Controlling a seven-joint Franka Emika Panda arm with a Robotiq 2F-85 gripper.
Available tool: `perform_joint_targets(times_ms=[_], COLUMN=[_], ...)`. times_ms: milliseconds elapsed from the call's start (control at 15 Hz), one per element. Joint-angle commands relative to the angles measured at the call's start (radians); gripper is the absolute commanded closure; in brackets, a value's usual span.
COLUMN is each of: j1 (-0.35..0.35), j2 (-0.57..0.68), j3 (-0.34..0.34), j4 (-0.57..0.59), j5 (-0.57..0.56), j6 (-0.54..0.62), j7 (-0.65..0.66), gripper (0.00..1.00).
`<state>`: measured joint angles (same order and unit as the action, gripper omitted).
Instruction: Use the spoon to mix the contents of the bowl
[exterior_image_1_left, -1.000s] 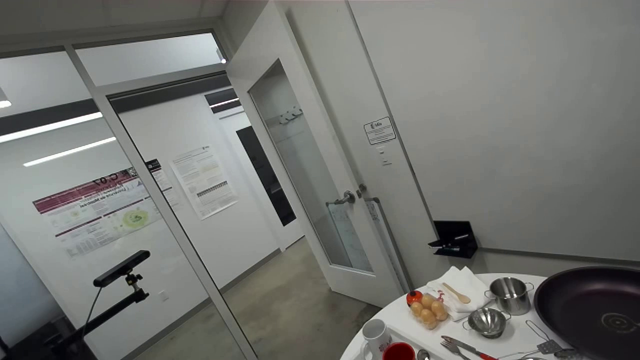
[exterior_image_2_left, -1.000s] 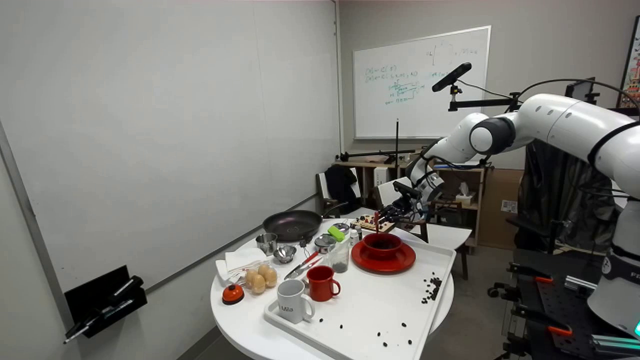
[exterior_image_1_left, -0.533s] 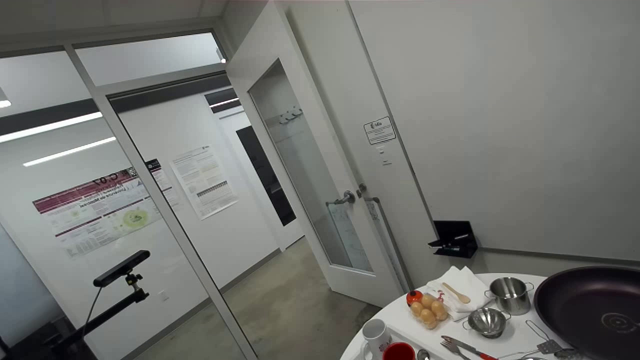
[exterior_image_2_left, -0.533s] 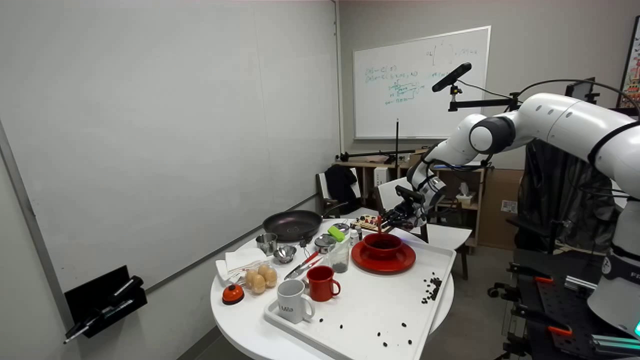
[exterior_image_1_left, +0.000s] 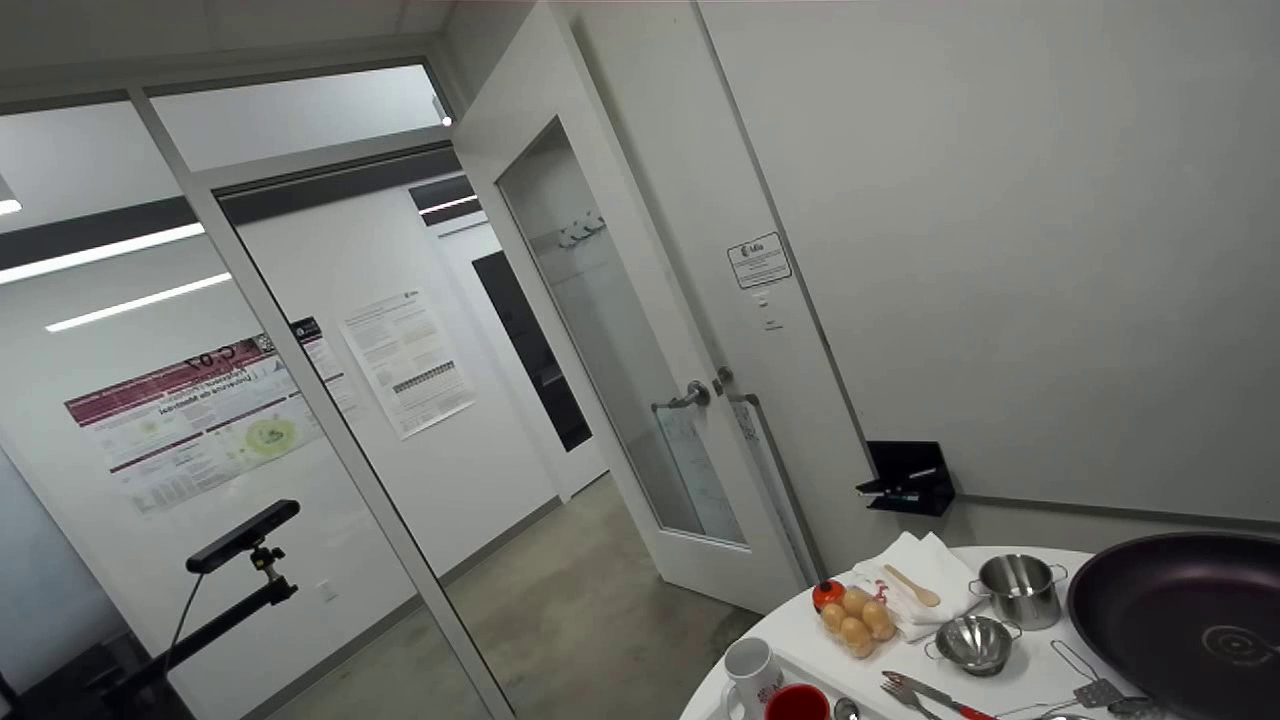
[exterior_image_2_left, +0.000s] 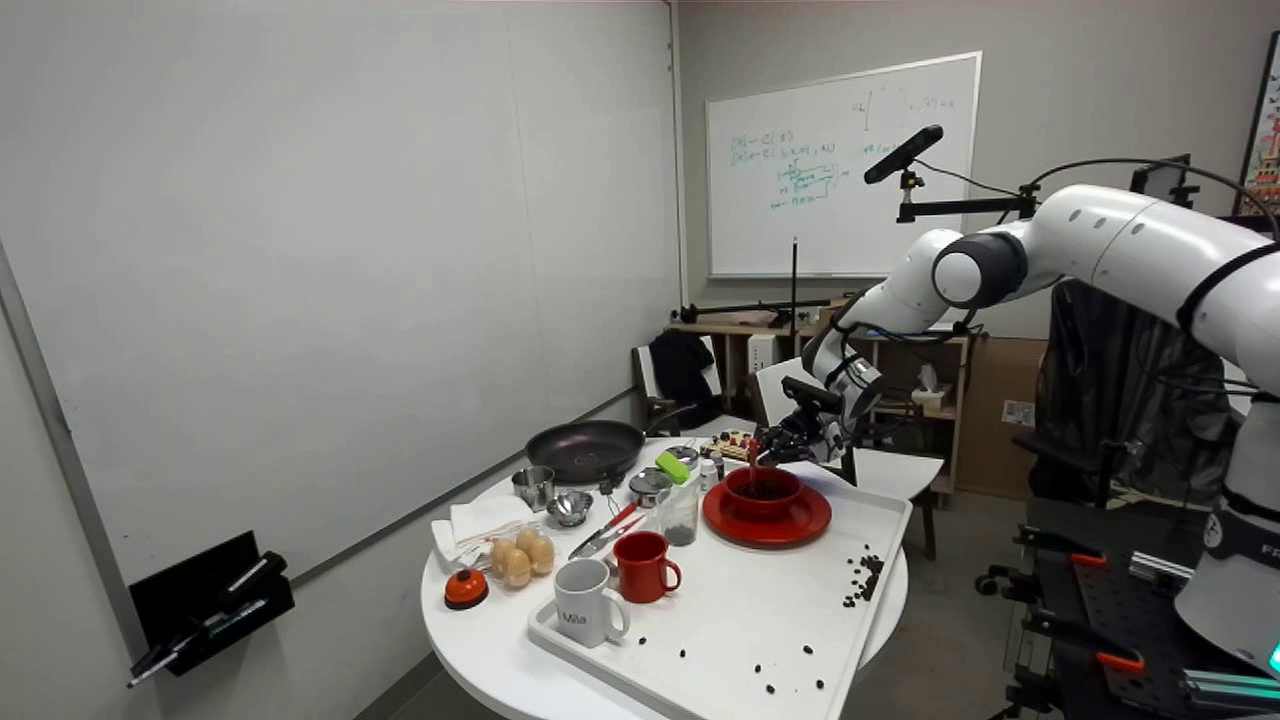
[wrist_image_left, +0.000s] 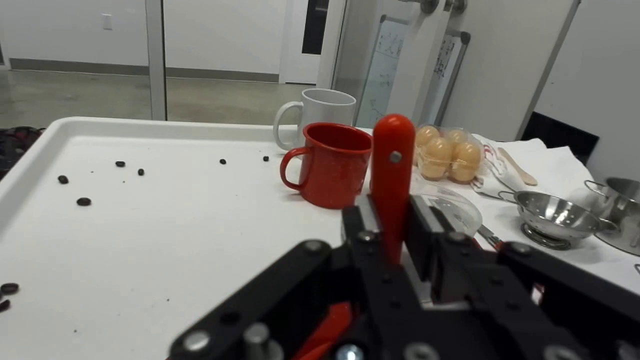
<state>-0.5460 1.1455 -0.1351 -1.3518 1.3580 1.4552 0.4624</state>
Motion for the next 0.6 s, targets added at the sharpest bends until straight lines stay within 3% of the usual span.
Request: perform_joint_targets(times_ms=[0,267,533], j1=[0.062,0.09,0.062], j2=[-0.03,-0.01,0.013], j3=[-0.023,-0.022,-0.023], j4=[-0.008,0.043,0.082], j5=[-0.024,-0.022,0.006], j6=[-0.018,-0.017,-0.015], j7=[-0.01,0.008,0.025], gripper=[0.93,0.93,0.93])
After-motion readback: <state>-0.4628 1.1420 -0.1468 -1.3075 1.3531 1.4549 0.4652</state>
